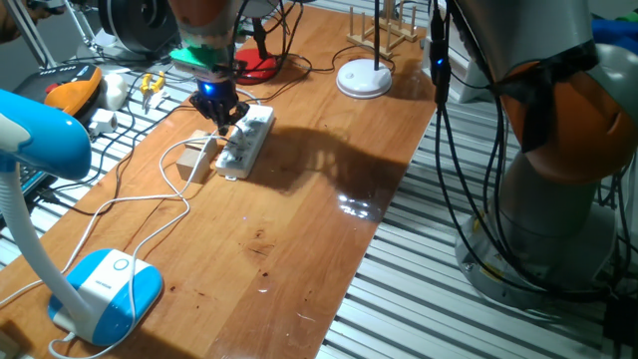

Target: Plug in the power cord of the desk lamp, turn on the socket, and light up the desk lamp

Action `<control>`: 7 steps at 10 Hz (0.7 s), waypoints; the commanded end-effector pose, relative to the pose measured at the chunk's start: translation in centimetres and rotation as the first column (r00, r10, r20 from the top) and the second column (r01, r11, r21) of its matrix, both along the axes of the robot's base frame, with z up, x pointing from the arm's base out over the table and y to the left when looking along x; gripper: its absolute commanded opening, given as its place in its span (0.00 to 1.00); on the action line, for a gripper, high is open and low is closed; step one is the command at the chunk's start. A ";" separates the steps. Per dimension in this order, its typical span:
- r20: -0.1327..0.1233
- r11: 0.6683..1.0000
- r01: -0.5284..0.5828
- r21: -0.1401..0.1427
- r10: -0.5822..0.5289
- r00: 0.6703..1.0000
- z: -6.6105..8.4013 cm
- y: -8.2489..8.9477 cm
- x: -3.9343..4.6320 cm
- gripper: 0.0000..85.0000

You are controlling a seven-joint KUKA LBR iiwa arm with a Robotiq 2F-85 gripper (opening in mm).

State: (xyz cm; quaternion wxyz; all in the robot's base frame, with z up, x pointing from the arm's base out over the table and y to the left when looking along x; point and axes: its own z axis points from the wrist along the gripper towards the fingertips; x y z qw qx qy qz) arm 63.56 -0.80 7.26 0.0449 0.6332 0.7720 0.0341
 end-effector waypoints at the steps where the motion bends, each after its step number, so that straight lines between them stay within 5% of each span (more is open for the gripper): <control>1: -0.008 1.000 -0.012 -0.001 0.012 1.000 0.0 -0.1 -0.16 0.00; 7: -0.040 0.993 -0.116 0.011 0.117 0.992 -0.1 -0.6 -0.75 0.00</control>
